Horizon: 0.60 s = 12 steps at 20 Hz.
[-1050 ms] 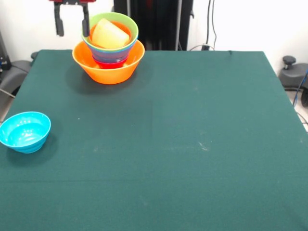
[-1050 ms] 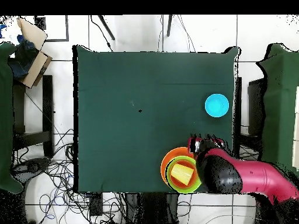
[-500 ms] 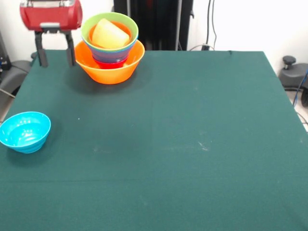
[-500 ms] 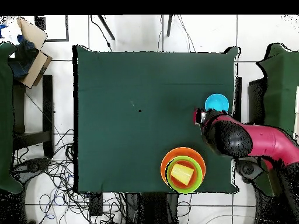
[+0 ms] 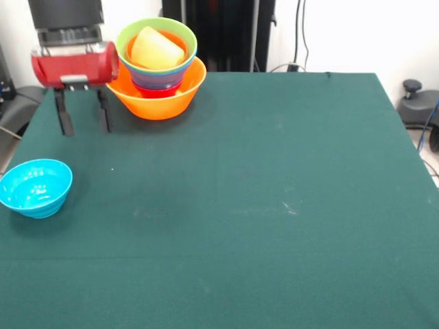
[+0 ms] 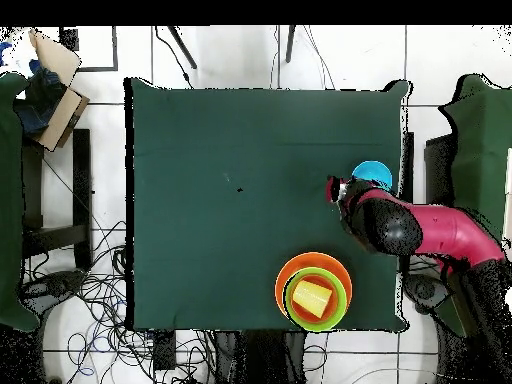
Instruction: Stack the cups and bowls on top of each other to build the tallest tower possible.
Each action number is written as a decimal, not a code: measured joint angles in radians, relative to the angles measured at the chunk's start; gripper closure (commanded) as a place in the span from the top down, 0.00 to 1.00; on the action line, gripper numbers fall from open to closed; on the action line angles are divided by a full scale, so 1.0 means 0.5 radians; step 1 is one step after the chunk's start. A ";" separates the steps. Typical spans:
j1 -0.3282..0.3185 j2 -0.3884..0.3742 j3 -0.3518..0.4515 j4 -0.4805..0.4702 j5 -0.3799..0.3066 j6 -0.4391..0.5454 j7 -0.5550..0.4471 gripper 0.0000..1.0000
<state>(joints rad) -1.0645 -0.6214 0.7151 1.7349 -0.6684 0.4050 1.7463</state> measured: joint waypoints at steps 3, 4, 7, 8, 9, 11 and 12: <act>-0.024 0.105 0.000 0.000 -0.103 -0.108 0.000 1.00; -0.034 0.143 -0.001 0.000 -0.142 -0.149 0.000 1.00; -0.071 0.228 0.000 0.000 -0.235 -0.242 0.000 1.00; -0.084 0.253 -0.001 0.000 -0.262 -0.266 0.000 1.00; -0.094 0.265 -0.001 0.000 -0.276 -0.276 0.000 1.00; -0.122 0.289 -0.001 0.005 -0.305 -0.291 0.000 1.00; -0.134 0.291 -0.001 0.010 -0.311 -0.291 0.000 1.00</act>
<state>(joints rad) -1.1317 -0.4757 0.7148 1.7399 -0.8238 0.2597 1.7463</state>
